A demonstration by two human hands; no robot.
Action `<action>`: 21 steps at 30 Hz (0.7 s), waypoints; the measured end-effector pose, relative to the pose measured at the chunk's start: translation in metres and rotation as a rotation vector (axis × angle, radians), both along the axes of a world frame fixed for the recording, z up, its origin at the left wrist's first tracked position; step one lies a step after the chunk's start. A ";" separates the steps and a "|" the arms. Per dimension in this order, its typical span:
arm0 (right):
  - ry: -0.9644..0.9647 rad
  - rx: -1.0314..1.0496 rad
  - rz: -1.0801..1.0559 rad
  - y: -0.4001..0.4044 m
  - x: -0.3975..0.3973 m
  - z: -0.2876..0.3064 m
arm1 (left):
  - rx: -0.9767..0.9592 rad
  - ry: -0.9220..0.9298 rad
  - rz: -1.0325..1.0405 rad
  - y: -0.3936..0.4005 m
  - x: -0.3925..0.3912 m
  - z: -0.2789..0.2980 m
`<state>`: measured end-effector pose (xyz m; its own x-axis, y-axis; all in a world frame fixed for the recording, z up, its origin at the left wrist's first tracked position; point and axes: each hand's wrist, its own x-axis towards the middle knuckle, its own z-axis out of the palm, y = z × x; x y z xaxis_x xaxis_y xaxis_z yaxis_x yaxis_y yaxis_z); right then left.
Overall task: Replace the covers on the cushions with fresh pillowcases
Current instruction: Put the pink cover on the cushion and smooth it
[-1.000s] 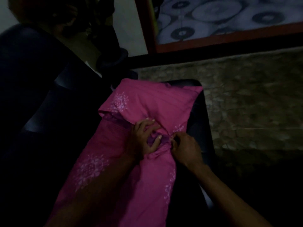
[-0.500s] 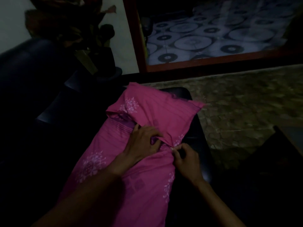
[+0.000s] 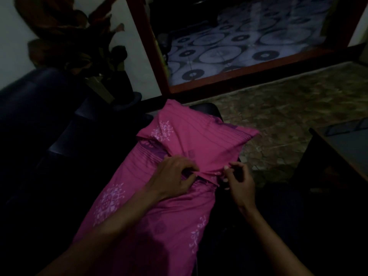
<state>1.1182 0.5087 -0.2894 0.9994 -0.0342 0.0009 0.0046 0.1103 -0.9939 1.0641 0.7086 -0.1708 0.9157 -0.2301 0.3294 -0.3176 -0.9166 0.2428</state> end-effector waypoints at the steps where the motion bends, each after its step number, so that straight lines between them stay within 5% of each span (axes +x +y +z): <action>1: 0.009 0.000 0.002 0.001 0.002 -0.004 | 0.035 0.010 -0.001 -0.001 0.001 0.005; 9: -0.015 -0.054 0.084 0.003 0.004 -0.012 | 0.209 -0.056 0.113 0.021 0.005 0.023; 21: 0.091 -0.229 0.011 0.048 0.039 0.011 | 0.014 -0.012 0.086 0.064 0.047 0.019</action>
